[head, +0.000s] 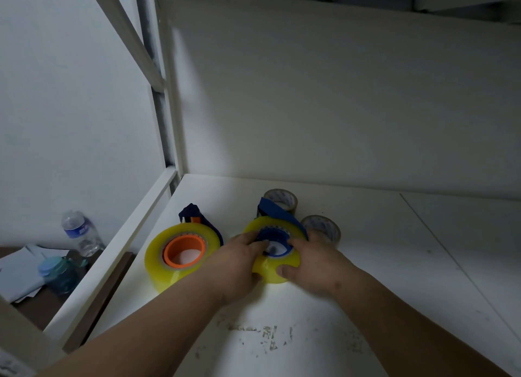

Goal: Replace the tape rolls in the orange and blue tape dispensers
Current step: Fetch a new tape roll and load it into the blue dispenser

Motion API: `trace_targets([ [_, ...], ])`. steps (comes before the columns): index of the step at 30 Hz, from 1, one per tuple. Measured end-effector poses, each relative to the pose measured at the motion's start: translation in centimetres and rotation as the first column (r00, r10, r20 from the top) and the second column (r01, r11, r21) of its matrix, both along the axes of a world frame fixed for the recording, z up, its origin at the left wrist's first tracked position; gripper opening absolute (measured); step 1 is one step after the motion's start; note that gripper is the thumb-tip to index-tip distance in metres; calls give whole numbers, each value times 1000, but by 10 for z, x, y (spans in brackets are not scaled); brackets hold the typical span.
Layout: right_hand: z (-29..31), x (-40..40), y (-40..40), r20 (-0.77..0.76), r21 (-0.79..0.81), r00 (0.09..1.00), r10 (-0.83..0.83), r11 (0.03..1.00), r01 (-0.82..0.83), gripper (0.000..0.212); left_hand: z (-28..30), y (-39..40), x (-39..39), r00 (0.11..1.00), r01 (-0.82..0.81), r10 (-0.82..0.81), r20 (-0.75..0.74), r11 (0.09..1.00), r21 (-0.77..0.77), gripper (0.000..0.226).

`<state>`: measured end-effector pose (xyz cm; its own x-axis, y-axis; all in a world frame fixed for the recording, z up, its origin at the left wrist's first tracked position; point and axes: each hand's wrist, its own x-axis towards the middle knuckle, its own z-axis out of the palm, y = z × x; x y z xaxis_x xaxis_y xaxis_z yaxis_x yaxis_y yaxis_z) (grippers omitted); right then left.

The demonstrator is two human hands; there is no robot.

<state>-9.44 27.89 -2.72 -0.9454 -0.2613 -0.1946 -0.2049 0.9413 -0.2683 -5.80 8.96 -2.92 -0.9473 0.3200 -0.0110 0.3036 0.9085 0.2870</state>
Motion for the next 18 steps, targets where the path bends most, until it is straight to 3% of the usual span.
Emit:
trace_targets([
  [6,5,11,-5,-236,71,969,68,996,-53,63,9,-12,11,961,-117,106,-254,993,-28,64],
  [9,8,16,-14,-255,71,962,100,994,-85,57,11,-28,20,958,-264,254,-133,963,-61,73],
  [12,3,24,-25,-205,137,967,153,983,-126,63,10,-48,31,930,-336,361,66,911,-240,68],
  [18,-9,37,-47,-213,190,974,74,981,-33,64,2,-67,45,941,-310,336,36,901,-303,58],
])
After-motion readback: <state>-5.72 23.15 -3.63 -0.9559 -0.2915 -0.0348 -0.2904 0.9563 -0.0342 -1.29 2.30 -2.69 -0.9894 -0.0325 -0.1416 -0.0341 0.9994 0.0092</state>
